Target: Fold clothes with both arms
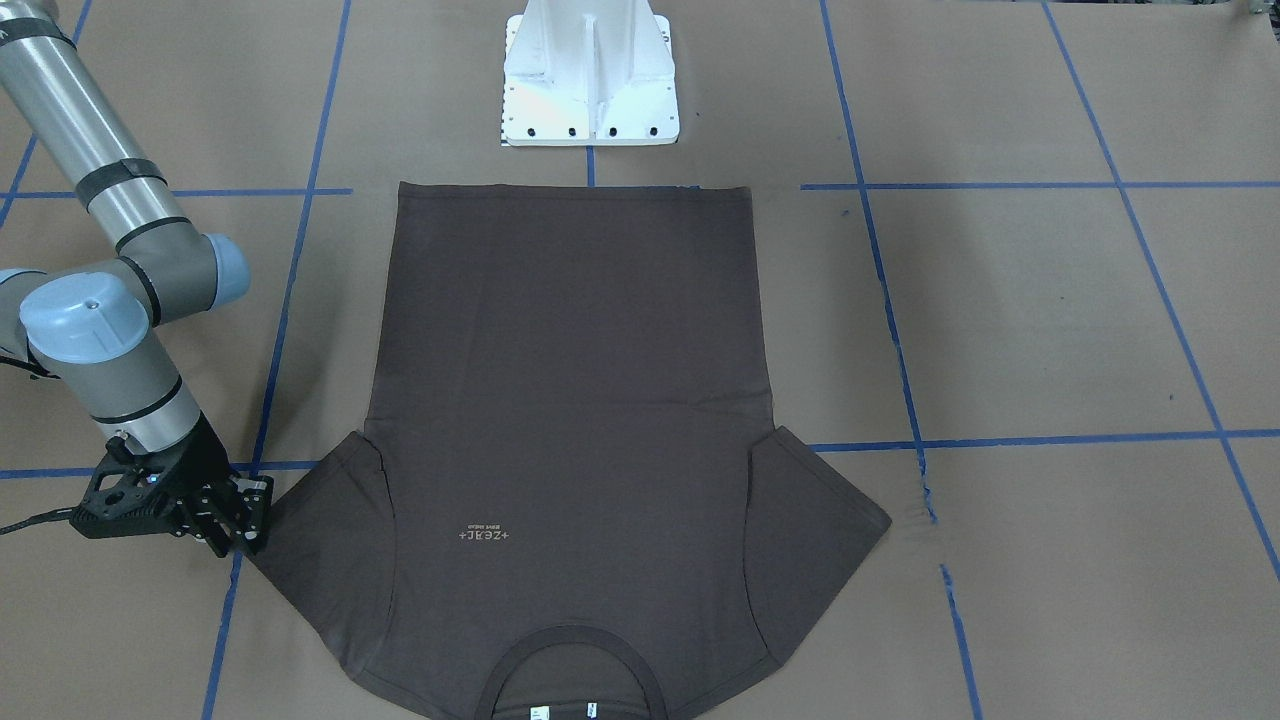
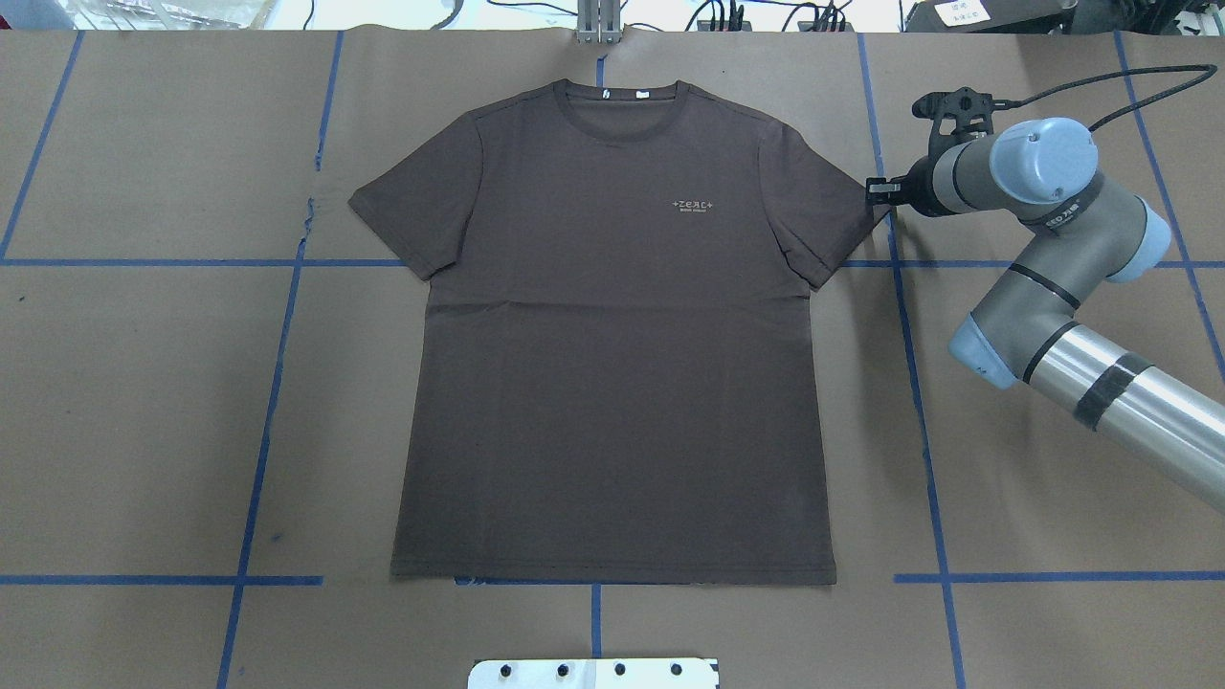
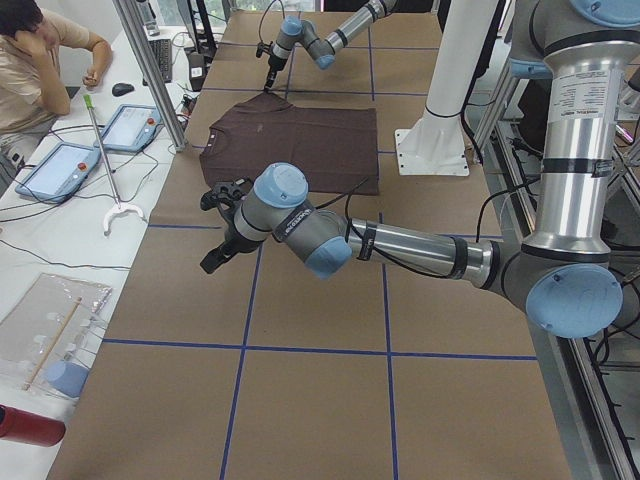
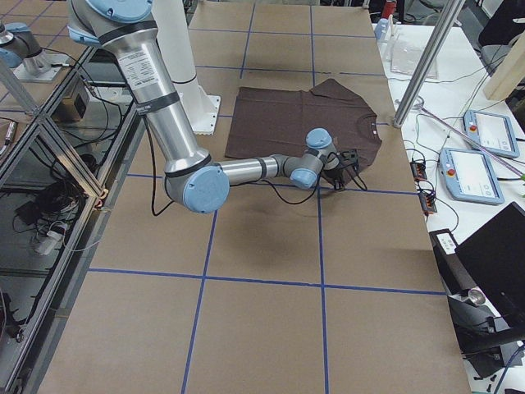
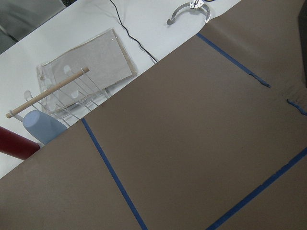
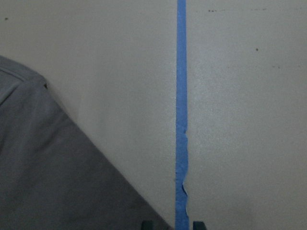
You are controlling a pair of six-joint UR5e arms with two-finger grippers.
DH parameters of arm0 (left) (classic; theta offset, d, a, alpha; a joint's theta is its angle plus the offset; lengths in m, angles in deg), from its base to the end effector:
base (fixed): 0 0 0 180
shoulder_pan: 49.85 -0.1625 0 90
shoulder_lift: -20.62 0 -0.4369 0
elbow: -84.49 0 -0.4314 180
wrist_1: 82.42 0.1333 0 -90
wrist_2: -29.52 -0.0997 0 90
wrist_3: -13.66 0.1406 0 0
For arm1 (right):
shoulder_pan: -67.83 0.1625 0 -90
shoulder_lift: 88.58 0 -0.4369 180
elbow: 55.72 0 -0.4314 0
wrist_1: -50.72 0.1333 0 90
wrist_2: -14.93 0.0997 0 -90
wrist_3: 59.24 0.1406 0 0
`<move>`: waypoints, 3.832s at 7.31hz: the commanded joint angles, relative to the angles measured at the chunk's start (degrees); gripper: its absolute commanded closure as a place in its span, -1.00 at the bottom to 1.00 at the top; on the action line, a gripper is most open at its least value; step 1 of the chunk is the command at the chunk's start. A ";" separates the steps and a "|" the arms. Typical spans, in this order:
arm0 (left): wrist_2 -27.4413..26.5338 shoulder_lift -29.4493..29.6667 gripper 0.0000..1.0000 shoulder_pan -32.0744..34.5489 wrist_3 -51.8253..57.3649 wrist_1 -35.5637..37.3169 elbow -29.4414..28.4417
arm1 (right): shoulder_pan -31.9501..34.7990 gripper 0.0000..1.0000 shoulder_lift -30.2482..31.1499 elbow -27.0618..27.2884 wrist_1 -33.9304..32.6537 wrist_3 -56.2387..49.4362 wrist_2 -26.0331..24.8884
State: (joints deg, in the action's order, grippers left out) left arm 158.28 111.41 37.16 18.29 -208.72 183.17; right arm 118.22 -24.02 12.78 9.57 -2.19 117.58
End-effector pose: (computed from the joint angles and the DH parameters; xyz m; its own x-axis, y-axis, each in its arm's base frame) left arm -0.0150 -0.5812 0.5334 0.7499 0.5433 -0.3774 -0.0972 0.6549 0.7495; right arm -0.4232 -0.6721 0.5310 0.6719 -0.0205 0.7403 -0.3278 0.8882 0.3220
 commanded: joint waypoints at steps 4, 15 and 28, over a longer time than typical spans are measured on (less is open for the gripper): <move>0.00 -0.09 -1.00 0.00 0.03 0.09 0.11 | 0.06 1.00 -2.06 -0.03 -0.68 0.52 0.00; 0.00 -0.27 -1.00 0.00 0.12 0.00 0.28 | 0.50 0.02 -1.54 -2.22 -0.25 -2.38 0.26; 0.00 -0.35 -1.00 0.00 0.12 0.00 0.28 | -3.44 1.00 -13.82 8.24 -29.15 8.74 -2.44</move>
State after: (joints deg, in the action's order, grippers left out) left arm 158.28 111.06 37.16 18.44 -208.72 183.40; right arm 116.88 -34.09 20.04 -14.45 2.72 116.98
